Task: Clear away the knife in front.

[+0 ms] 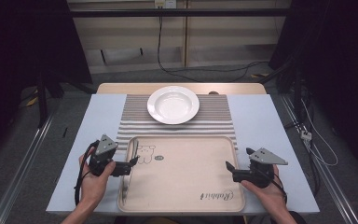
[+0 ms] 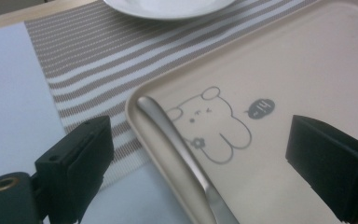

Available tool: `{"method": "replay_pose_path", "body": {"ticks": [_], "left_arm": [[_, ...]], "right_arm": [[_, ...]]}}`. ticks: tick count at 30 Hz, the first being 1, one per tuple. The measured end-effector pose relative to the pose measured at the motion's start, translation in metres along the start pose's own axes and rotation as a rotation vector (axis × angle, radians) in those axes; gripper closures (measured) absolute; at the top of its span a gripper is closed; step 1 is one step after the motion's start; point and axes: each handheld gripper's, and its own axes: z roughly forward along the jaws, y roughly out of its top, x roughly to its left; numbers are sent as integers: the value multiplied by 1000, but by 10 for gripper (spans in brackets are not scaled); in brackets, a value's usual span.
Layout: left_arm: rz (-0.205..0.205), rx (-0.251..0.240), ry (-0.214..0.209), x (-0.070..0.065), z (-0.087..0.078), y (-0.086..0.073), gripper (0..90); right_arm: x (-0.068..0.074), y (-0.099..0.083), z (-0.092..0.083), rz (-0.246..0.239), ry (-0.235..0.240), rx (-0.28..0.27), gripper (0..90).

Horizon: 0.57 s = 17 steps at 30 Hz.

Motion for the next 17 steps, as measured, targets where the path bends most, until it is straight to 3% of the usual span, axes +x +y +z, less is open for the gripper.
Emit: {"method": "replay_pose_path", "body": {"ticks": [8,13,17], "left_arm": [[-37,-3,10,3,-5,-22,72],[-33,-20,19,5,-6,-28,65],[-71,-31,38,12,-7,-31,60]], "right_arm": [[0,0,0,3,-4,0,86],[0,0,1,0,-6,2,86],[2,1,0,-10,-6,-7,86]]}}
